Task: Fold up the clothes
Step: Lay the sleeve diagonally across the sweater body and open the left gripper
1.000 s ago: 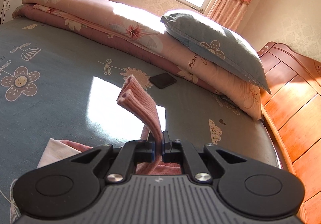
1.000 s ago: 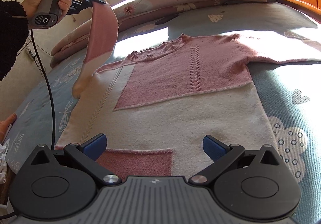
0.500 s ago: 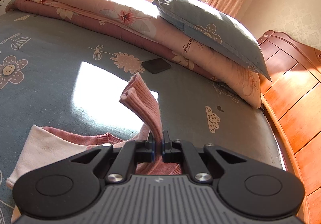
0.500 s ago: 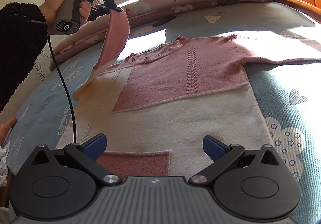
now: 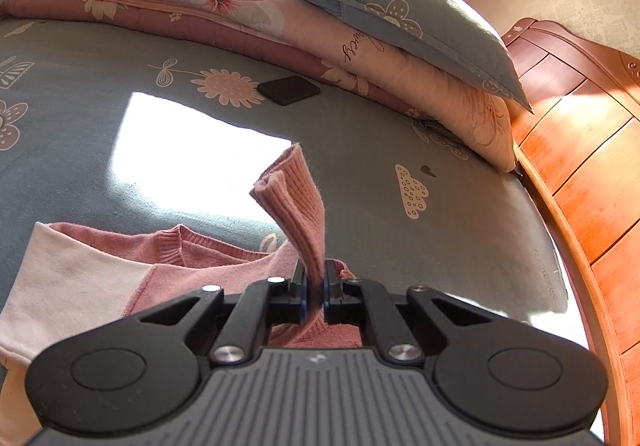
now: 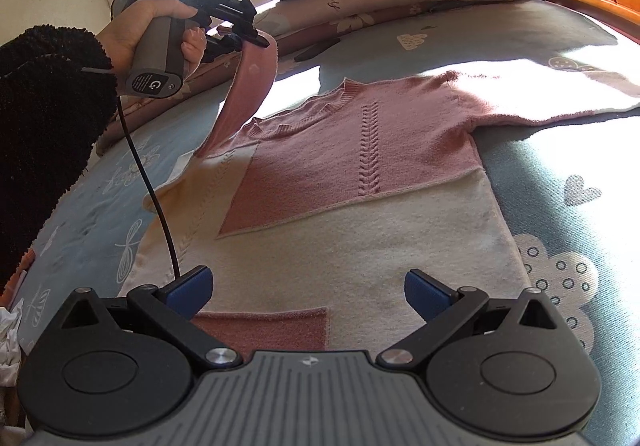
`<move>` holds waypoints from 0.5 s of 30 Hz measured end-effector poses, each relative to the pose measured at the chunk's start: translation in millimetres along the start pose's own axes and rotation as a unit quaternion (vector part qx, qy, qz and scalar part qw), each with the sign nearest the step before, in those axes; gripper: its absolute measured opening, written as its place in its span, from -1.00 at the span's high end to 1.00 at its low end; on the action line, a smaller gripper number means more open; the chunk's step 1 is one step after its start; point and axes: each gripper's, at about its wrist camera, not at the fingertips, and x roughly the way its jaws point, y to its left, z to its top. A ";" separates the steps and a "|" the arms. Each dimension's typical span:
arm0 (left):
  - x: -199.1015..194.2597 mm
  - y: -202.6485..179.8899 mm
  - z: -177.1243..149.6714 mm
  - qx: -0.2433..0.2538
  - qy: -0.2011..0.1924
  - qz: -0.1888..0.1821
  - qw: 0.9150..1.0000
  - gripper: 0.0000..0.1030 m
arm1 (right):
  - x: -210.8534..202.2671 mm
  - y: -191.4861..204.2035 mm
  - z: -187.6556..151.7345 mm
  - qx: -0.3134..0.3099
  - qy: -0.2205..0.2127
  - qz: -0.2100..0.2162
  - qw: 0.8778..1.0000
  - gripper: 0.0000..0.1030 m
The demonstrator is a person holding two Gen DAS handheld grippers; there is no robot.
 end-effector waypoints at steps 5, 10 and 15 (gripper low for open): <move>5.2 -5.6 -6.4 0.009 0.009 -0.006 1.000 0.78 | -2.5 -0.6 0.5 0.004 -0.002 0.005 1.000 -1.00; 5.0 -11.9 -6.8 0.019 0.008 -0.012 1.000 0.74 | -2.9 -2.0 0.6 0.008 -0.001 0.005 1.000 -1.00; 0.9 -12.0 -8.9 0.052 0.004 -0.002 0.999 0.61 | -1.9 -4.2 0.6 0.012 -0.001 0.006 1.000 -1.00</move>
